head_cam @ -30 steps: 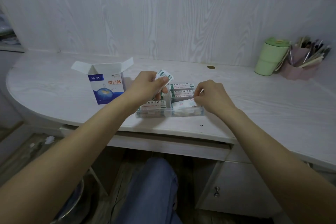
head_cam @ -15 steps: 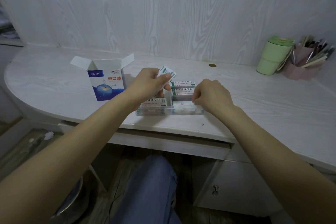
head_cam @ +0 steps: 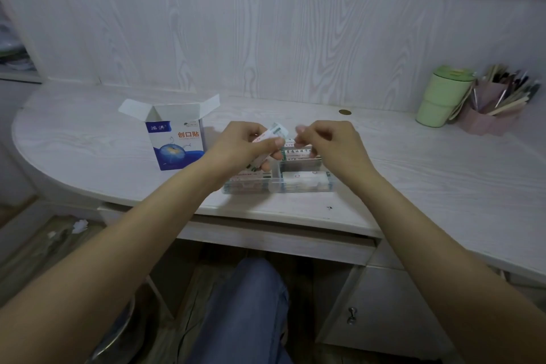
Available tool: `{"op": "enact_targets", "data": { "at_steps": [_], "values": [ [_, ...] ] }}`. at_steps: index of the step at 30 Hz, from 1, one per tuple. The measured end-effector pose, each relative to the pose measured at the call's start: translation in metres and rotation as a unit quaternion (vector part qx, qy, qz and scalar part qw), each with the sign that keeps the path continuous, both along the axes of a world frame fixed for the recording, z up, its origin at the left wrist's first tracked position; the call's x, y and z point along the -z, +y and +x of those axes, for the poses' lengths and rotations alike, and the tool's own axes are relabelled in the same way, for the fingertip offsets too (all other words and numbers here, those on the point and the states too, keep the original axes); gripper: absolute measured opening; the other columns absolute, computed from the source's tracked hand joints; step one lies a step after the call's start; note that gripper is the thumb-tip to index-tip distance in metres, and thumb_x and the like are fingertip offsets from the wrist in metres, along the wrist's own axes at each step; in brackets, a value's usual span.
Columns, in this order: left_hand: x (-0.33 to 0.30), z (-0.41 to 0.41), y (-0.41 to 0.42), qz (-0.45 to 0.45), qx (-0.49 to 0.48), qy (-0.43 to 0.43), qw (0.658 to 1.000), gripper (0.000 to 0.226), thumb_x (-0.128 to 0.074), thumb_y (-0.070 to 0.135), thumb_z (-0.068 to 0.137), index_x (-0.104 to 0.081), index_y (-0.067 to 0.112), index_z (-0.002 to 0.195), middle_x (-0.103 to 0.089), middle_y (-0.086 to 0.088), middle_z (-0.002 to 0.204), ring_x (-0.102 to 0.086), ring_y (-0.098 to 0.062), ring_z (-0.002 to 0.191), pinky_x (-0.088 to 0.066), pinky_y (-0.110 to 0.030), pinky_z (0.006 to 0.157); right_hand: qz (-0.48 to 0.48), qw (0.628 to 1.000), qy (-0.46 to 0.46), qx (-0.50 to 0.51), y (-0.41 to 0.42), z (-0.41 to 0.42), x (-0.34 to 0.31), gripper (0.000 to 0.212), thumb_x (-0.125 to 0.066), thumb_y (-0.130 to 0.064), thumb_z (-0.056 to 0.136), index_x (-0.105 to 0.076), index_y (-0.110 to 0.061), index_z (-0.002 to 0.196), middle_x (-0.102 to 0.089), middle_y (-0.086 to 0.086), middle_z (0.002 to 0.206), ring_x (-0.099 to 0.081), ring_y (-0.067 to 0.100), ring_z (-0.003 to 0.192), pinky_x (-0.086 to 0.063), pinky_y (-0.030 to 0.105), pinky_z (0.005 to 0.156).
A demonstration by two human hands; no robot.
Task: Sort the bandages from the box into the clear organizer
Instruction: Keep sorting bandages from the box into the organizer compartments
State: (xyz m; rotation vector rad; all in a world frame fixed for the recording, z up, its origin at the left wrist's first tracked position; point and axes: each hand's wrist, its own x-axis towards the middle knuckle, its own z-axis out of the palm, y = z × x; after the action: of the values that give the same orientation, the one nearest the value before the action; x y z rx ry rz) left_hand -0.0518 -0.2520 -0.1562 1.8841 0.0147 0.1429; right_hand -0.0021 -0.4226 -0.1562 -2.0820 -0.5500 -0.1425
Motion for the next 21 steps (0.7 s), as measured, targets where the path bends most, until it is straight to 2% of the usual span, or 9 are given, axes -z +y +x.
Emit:
{"op": "enact_targets", "data": {
  "at_steps": [2,5,7,10,12,15,18,21],
  "values": [
    [-0.001,-0.002,-0.002,0.004,0.003,-0.004,1.0,0.014,-0.071,0.021,0.082,-0.065,0.011,0.091,-0.071,0.001,0.07,-0.056,-0.01,0.051,-0.05,-0.023,0.056,0.079,0.994,0.077,-0.025,0.003,-0.007,-0.007,0.024,-0.064,-0.037,0.088,-0.071,-0.014,0.087,-0.072,0.0,0.08,-0.062,0.008,0.062,-0.044,0.021,0.049],
    [-0.003,-0.003,-0.005,0.035,0.019,-0.005,0.999,0.019,-0.074,0.019,0.079,-0.063,0.009,0.091,-0.067,-0.002,0.07,-0.054,-0.009,0.05,-0.048,-0.02,0.051,0.098,0.985,0.133,-0.056,0.009,-0.01,-0.009,0.017,-0.074,-0.021,0.081,-0.07,-0.006,0.089,-0.072,0.006,0.08,-0.063,0.01,0.061,-0.044,0.017,0.045],
    [-0.003,-0.004,-0.005,0.047,0.042,0.001,0.998,0.019,-0.07,0.023,0.084,-0.063,0.01,0.096,-0.065,-0.001,0.074,-0.054,-0.008,0.055,-0.047,-0.019,0.052,0.13,0.98,0.141,-0.059,0.012,-0.008,-0.01,0.012,-0.076,-0.012,0.078,-0.07,-0.004,0.085,-0.071,0.006,0.075,-0.063,0.008,0.059,-0.049,0.018,0.051],
    [-0.002,-0.006,0.0,-0.015,0.054,0.029,0.998,0.025,-0.049,0.026,0.097,-0.063,0.008,0.107,-0.067,-0.004,0.084,-0.06,-0.01,0.067,-0.05,-0.018,0.058,0.146,0.979,0.135,-0.055,0.013,-0.005,-0.008,0.009,-0.076,-0.006,0.077,-0.069,-0.005,0.083,-0.069,0.005,0.069,-0.062,0.007,0.056,-0.055,0.02,0.06],
    [-0.002,-0.008,0.004,-0.029,0.045,0.034,0.998,0.023,-0.044,0.02,0.1,-0.063,0.009,0.108,-0.067,0.0,0.079,-0.063,-0.003,0.063,-0.048,-0.013,0.055,0.149,0.978,0.137,-0.052,0.016,-0.005,-0.004,0.011,-0.075,-0.005,0.077,-0.069,-0.006,0.086,-0.072,0.007,0.074,-0.066,0.01,0.061,-0.057,0.022,0.064],
    [-0.001,-0.005,0.009,-0.006,0.01,0.02,1.0,0.016,-0.052,0.016,0.096,-0.064,0.014,0.107,-0.07,0.002,0.079,-0.065,0.001,0.061,-0.048,-0.012,0.054,0.159,0.975,0.143,-0.058,0.019,-0.004,-0.002,0.015,-0.074,-0.002,0.078,-0.068,-0.007,0.091,-0.073,0.006,0.074,-0.069,0.01,0.065,-0.055,0.019,0.063],
    [-0.003,0.002,0.015,-0.013,-0.038,0.015,0.999,0.011,-0.065,0.018,0.088,-0.066,0.019,0.099,-0.072,-0.002,0.084,-0.069,-0.011,0.069,-0.056,-0.022,0.06,0.152,0.975,0.148,-0.063,0.021,-0.004,-0.003,0.018,-0.074,0.0,0.078,-0.068,-0.006,0.094,-0.073,0.004,0.076,-0.068,0.008,0.064,-0.052,0.016,0.06],
    [-0.006,0.005,0.017,-0.034,-0.051,0.018,0.998,0.01,-0.071,0.016,0.083,-0.066,0.02,0.092,-0.072,-0.007,0.086,-0.07,-0.017,0.071,-0.056,-0.025,0.057,0.151,0.977,0.143,-0.053,0.024,0.0,-0.005,0.02,-0.074,0.001,0.077,-0.068,-0.003,0.097,-0.073,0.005,0.078,-0.068,0.009,0.065,-0.054,0.017,0.062]
  ]
}}
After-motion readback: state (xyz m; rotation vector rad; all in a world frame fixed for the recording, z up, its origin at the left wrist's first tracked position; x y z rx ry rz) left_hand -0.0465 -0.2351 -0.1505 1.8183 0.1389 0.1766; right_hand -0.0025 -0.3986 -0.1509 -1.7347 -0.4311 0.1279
